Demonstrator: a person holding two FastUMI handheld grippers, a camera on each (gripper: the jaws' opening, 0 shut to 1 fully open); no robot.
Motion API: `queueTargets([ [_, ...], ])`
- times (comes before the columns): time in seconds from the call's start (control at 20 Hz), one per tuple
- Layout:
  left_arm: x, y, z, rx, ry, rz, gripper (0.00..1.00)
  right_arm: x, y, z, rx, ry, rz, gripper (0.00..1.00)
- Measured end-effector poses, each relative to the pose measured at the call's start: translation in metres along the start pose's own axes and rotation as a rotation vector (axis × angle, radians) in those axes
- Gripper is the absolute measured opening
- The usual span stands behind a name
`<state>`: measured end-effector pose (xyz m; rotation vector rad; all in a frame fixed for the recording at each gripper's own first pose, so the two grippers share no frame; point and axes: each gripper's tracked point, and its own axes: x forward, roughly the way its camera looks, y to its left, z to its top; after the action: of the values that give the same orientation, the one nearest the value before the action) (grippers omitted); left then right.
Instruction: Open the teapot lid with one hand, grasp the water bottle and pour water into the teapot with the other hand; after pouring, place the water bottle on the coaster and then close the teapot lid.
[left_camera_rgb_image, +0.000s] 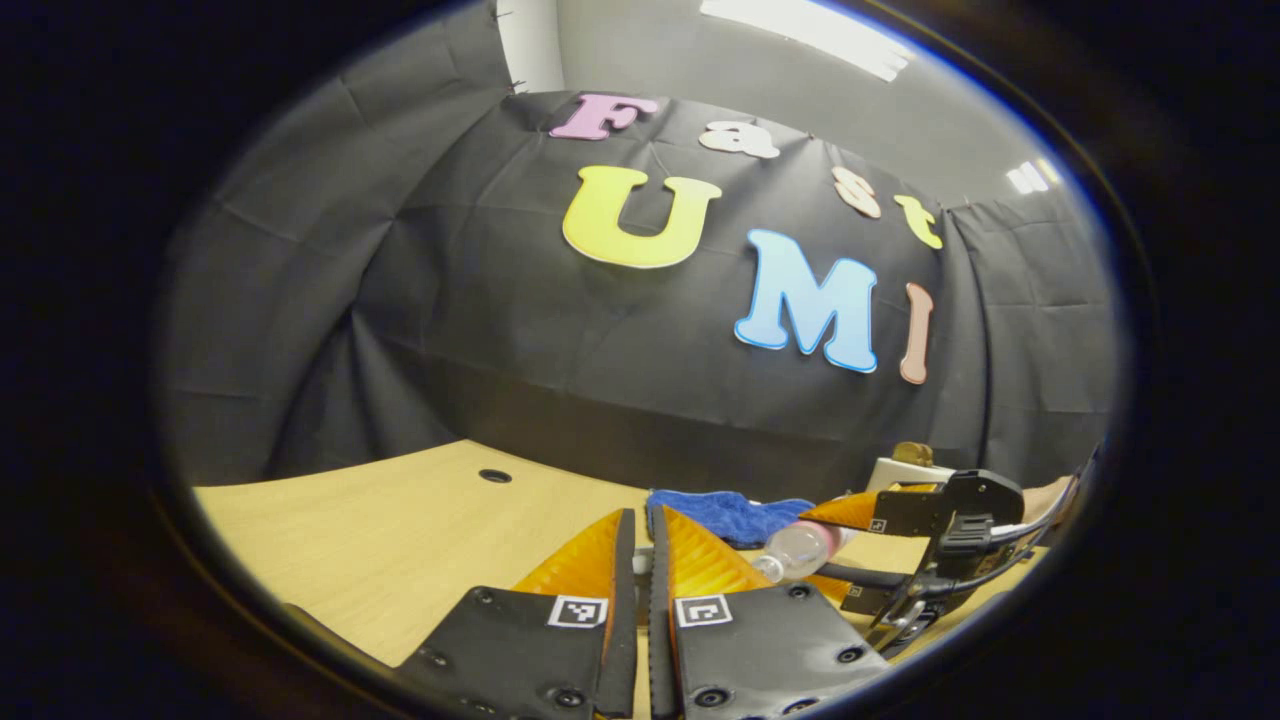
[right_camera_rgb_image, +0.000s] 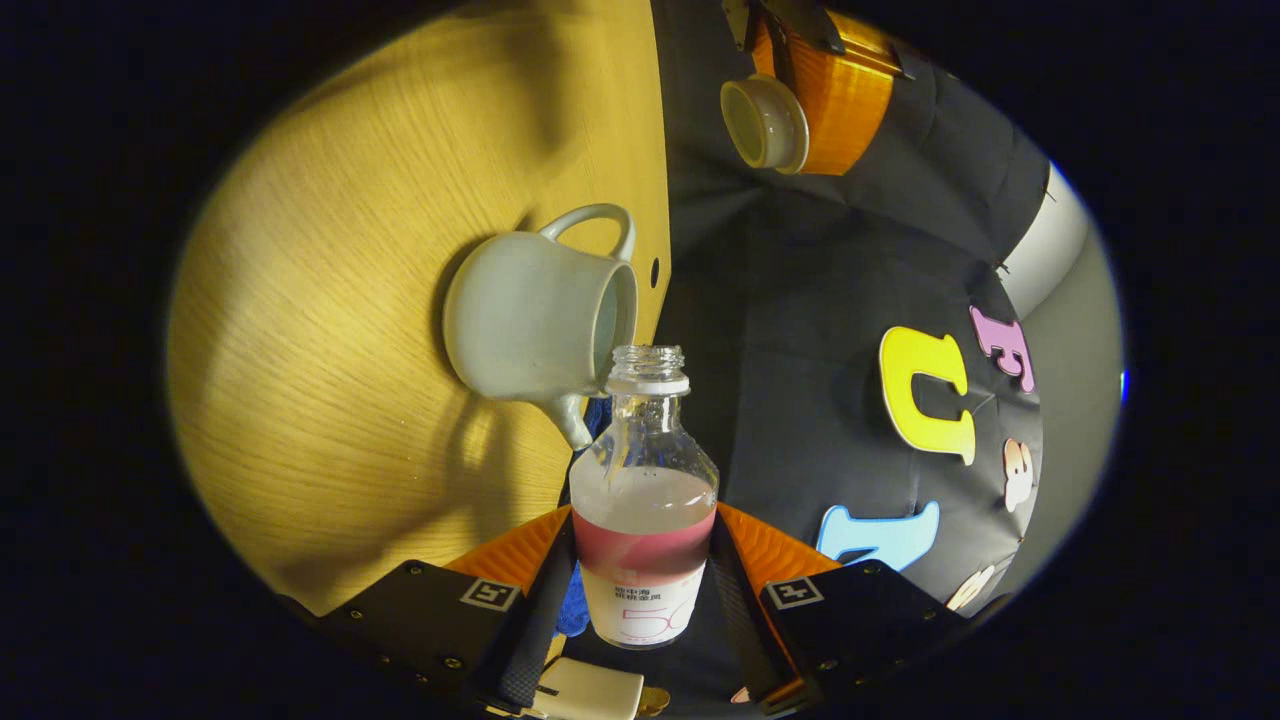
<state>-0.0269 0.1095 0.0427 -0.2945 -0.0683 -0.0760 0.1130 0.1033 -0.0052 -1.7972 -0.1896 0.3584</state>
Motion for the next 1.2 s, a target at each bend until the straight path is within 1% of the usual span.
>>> queueTargets([
  [0.1, -0.002, 0.0, 0.001, -0.002, -0.001, -0.001, 0.12, 0.002, -0.007, -0.002, -0.06, 0.003, -0.022, 0.74],
  [0.15, -0.002, 0.001, 0.002, -0.002, -0.005, 0.0, 0.11, 0.005, -0.009, -0.003, -0.079, 0.009, -0.028, 0.72],
  [0.2, -0.001, 0.001, 0.002, -0.004, -0.005, 0.0, 0.11, 0.004, -0.012, -0.004, -0.098, 0.014, -0.034, 0.74],
  [0.35, -0.001, 0.0, 0.0, -0.014, 0.001, -0.006, 0.12, 0.005, -0.021, -0.003, -0.176, 0.018, -0.069, 0.74],
  [0.45, -0.001, 0.0, 0.002, -0.018, 0.001, -0.01, 0.11, 0.003, -0.017, -0.001, -0.203, 0.012, -0.061, 0.74],
  [0.55, -0.001, 0.0, 0.003, -0.018, -0.001, -0.011, 0.12, 0.003, -0.021, 0.001, -0.251, 0.006, -0.069, 0.74],
  [0.65, -0.001, 0.001, 0.001, -0.016, -0.002, -0.009, 0.11, 0.007, -0.024, -0.003, -0.273, 0.006, -0.066, 0.73],
  [1.2, 0.001, -0.001, 0.0, -0.015, 0.013, -0.015, 0.11, 0.01, -0.044, 0.002, -0.457, -0.038, -0.112, 0.74],
])
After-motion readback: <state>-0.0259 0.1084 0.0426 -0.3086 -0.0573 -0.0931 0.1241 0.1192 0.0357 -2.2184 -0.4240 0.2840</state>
